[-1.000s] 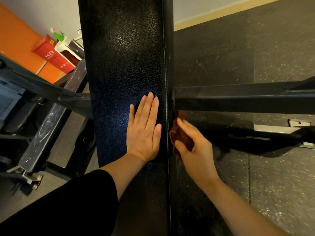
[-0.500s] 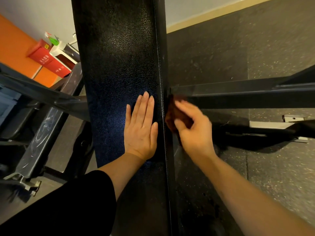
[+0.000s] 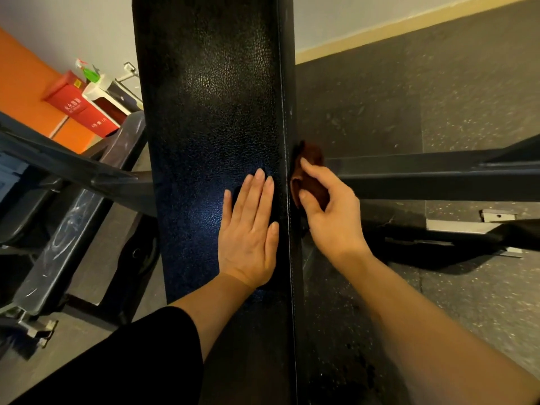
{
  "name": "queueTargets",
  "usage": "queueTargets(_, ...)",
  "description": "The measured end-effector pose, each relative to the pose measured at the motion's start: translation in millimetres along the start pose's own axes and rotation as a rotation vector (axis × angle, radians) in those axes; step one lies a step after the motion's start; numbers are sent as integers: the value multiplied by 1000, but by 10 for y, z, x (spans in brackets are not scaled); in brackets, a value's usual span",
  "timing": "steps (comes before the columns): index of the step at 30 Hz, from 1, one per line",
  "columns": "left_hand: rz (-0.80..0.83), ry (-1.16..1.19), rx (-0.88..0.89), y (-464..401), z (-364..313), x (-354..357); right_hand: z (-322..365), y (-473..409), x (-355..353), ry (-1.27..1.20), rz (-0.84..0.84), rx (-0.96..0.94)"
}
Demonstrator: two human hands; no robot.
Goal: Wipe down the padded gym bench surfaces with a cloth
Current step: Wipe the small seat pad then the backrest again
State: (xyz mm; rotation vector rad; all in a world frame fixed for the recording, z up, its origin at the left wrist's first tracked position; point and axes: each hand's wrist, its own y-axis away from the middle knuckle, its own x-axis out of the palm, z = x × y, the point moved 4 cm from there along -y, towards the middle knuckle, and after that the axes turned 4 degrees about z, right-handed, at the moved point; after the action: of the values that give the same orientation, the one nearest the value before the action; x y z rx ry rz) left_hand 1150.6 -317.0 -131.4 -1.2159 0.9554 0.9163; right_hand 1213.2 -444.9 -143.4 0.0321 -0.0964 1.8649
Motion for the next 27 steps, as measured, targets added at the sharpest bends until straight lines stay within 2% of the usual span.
queueTargets(2, -5, -4, 4, -7, 0, -12, 14, -46, -100, 50, 16, 51)
queueTargets(3, -12, -1, 10, -12, -7, -18, 70, -89, -172, 61, -27, 44)
queueTargets(5, -38, 15, 21, -26, -17, -56, 296, -191, -224, 50, -101, -46)
queueTargets(7, -88, 21, 28, -81, 4, -158, 499, -265, -107, 69, -47, -132)
queueTargets(10, -186, 26, 80, -342, 125, -373, 531, -431, -3, 143, 37, -119)
queueTargets(14, -321, 22, 119, -918, 306, -614, 715, -738, -61, 260, -77, -151)
queueTargets(17, -396, 63, 68, -1291, 429, -754, 718, -472, 110, 310, -120, -258)
queueTargets(19, -403, 72, 66, -1466, 497, -802, 645, -401, 128, 303, -122, -268)
queueTargets(23, -373, 41, 107, -1718, 563, -807, 757, -937, 6, 295, -142, -180)
queueTargets(27, -376, 77, 94, -1931, 575, -804, 709, -596, 133, 189, -128, -253)
